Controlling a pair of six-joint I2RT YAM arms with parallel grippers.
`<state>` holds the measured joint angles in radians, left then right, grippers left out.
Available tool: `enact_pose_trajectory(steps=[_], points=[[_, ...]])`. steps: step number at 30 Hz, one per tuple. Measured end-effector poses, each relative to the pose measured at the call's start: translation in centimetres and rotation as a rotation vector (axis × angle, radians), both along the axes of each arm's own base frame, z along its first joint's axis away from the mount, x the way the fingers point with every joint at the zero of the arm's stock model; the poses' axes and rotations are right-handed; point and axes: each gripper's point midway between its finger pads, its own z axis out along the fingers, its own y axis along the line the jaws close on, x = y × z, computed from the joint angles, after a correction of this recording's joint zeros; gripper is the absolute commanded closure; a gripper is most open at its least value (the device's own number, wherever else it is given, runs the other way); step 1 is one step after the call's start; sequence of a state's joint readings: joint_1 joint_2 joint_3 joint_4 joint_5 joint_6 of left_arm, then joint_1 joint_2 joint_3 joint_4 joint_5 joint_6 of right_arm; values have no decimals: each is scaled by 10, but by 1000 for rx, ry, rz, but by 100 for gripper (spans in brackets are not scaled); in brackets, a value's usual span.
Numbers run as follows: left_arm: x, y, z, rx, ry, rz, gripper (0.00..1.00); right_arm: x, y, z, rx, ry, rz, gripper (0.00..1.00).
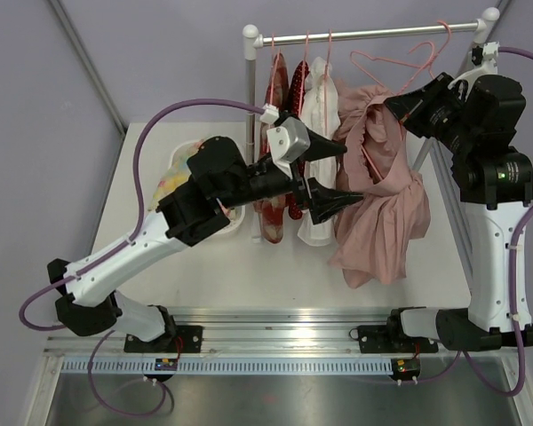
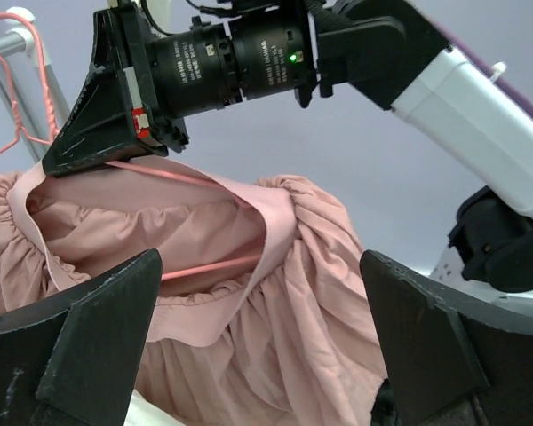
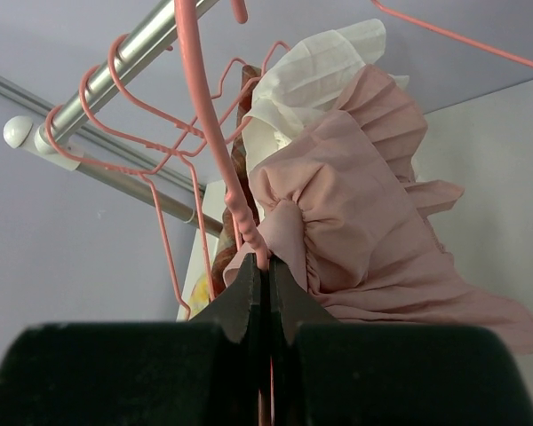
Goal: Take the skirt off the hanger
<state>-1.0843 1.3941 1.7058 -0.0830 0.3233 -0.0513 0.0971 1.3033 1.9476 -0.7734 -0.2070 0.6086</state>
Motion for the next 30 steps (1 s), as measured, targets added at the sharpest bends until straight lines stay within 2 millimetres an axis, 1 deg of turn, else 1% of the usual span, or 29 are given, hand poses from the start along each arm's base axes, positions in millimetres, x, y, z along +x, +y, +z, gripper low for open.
enact_pose_trajectory(steps=[3,4,8,11,12,13,15,17,18,19,21,26,27,28,29,30], points=[[13,-13,-13,27,6,11,7,0,1,-1,6,4,7,100],[18,-20,-20,42,12,15,11,0,2,-1,8,4,12,100],[40,-47,-55,116,45,26,12,-1,4,1,16,0,21,100],[51,-56,-72,156,67,33,15,-1,4,1,19,-1,21,100],[53,-58,-76,164,71,34,16,-1,4,1,21,-1,22,100],[55,-58,-77,166,73,35,20,-1,4,2,21,-3,22,100],[57,-58,-76,163,75,36,34,-2,5,3,22,-5,22,100],[57,-57,-69,145,78,31,51,-2,5,3,25,-9,22,100],[56,-57,-66,133,79,27,76,-3,5,3,28,-10,22,100],[55,-57,-62,122,81,21,85,-3,5,2,29,-12,22,100],[52,-58,-54,96,85,4,100,-4,5,1,32,-14,21,100],[40,-62,-39,37,108,-73,100,-1,5,-11,43,3,18,100],[38,-63,-38,33,113,-88,98,1,5,-13,45,8,18,100],[34,-65,-38,29,118,-108,87,2,5,-16,45,15,17,100],[30,-66,-39,30,132,-133,69,3,6,-18,47,20,17,100],[30,-67,-40,33,131,-138,68,4,6,-19,47,22,17,100]])
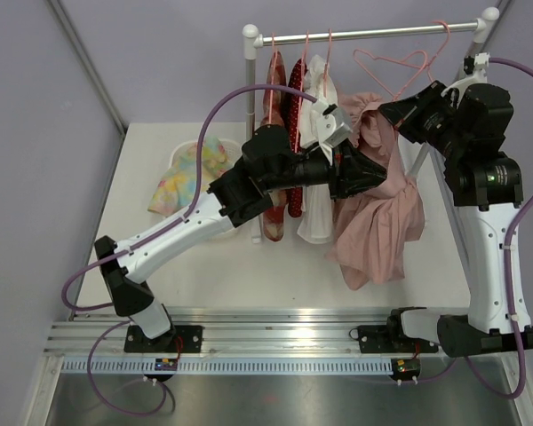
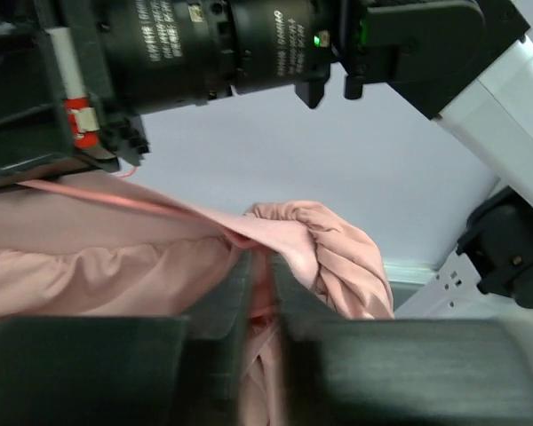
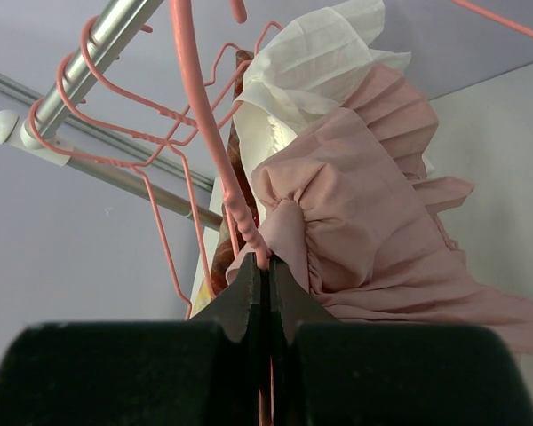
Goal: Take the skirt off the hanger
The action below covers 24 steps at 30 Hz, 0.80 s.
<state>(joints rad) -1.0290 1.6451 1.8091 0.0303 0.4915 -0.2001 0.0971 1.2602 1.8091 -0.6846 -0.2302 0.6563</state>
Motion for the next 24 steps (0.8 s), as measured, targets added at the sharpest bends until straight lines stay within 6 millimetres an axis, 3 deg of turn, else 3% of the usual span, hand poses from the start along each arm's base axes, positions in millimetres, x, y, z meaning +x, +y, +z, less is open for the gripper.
enact_pose_trajectory(steps=[1,5,6,14,18,24], points=[[-1,-1,-1,3,11,-10,58,1,0,-1,0,1,0,100],[-2,-2,-6,14,20,-20,35,1,0,2,1,-7,0,100],[0,-1,-6,15,19,-15,34,1,0,2,1,-9,0,100],[15,17,-21,36,60,33,34,0,0,6,2,-18,-2,100],[22,22,-12,4,68,37,37,0,0,6,2,-18,-2,100],[11,22,-2,-31,81,-21,38,0,0,7,2,-19,-2,100]])
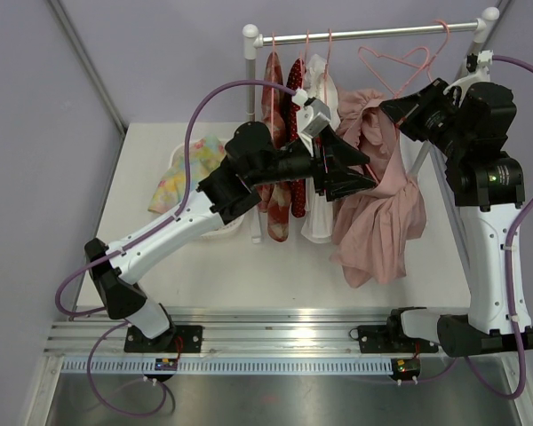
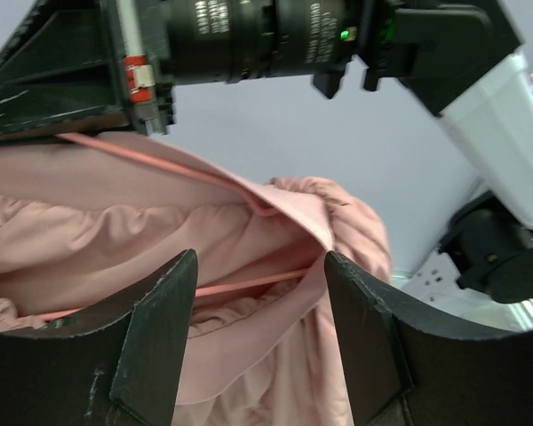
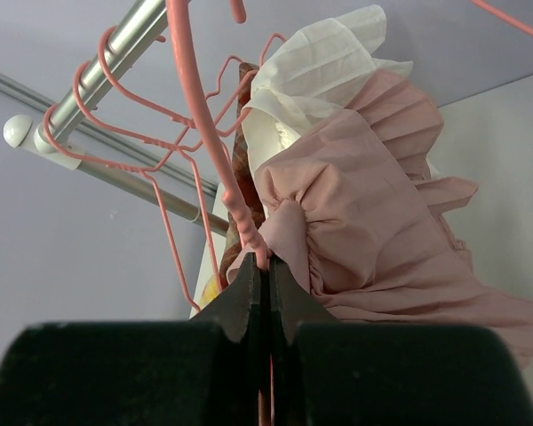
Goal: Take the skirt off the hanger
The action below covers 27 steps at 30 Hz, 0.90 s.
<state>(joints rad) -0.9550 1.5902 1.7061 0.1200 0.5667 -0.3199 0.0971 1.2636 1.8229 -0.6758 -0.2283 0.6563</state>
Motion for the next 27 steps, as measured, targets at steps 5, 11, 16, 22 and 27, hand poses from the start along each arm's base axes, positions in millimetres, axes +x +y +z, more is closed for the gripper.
enact_pose_trajectory(steps=[5,11,16,22,27], points=[[-14,1,5,-14,21,-75,44,1,0,0,0,-2,0,100],[-29,2,13,-44,31,-164,48,6,1,0,1,-4,0,100],[-31,-11,2,-42,63,-225,54,7,1,1,2,-10,0,100],[-23,-37,-30,14,125,-254,74,7,1,2,5,-12,0,100],[-25,-41,-32,22,135,-258,100,7,1,2,4,-14,-1,100]])
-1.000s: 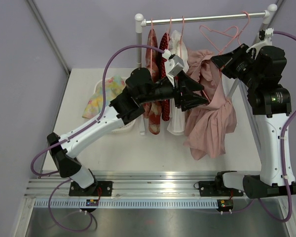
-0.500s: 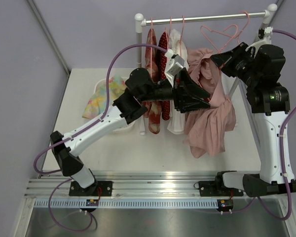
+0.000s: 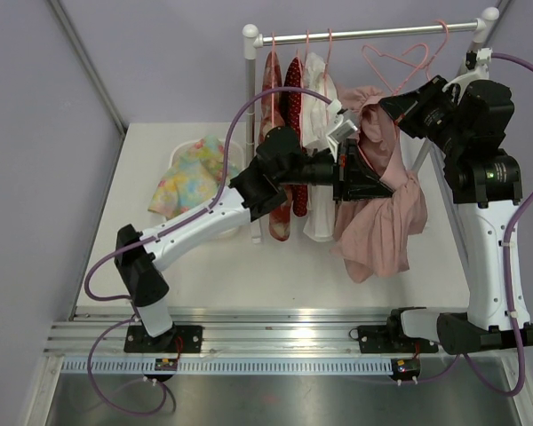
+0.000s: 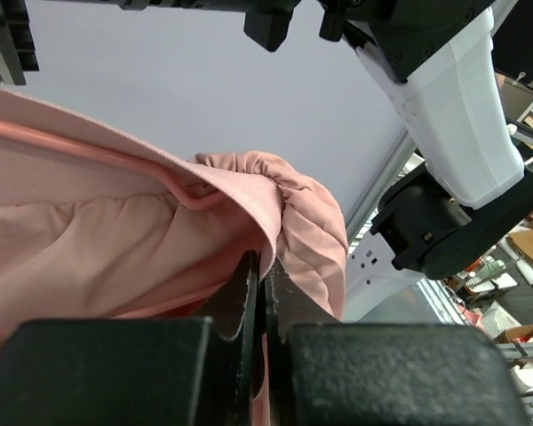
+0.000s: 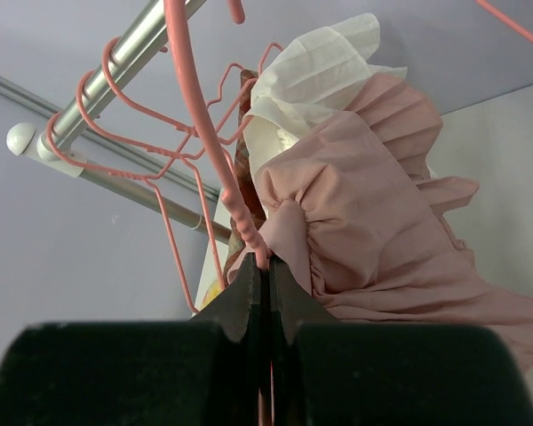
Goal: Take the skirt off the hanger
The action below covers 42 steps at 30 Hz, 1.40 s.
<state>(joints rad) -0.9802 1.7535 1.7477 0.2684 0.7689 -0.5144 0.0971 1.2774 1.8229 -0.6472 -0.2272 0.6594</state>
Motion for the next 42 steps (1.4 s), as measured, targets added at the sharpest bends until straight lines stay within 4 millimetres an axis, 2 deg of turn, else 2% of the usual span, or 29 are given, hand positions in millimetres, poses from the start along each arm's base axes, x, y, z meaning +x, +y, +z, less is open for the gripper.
enact_pose_trajectory(steps=[4,8,11,14,16,18,24,25,27,29,30,32,36,40,42], points=[[-2,-1,6,10,-9,14,100,2,0,-2,0,-1,-1,100],[-8,-8,18,61,-58,79,100,9,-3,-14,-12,16,-20,100],[-25,-20,39,90,-136,133,100,15,-5,-25,-22,38,-40,100],[-51,-29,44,133,-214,163,100,20,-6,-35,-36,63,-60,100],[-64,-36,36,175,-258,179,100,20,-3,-40,-46,77,-66,100],[-69,-42,17,235,-282,189,100,19,-1,-42,-57,82,-65,100],[-70,-62,-59,439,-367,251,100,23,-5,-47,-130,120,-83,100],[-72,-63,-79,485,-388,268,100,23,-6,-48,-143,134,-85,100],[-73,-61,-102,529,-404,292,100,20,-7,-52,-166,160,-83,100],[-74,-50,-129,595,-419,315,100,15,-9,-58,-186,196,-82,100],[-73,-46,-136,607,-423,329,100,13,-10,-61,-194,210,-81,100],[-71,-35,-144,620,-429,360,100,10,-10,-65,-203,231,-79,100],[-62,-13,-135,578,-431,469,100,6,-9,-62,-201,234,-69,100],[-38,0,-112,515,-407,574,100,-1,-4,-41,-181,193,-40,100],[-17,4,-100,485,-387,625,100,-7,-3,-25,-169,152,-34,100]])
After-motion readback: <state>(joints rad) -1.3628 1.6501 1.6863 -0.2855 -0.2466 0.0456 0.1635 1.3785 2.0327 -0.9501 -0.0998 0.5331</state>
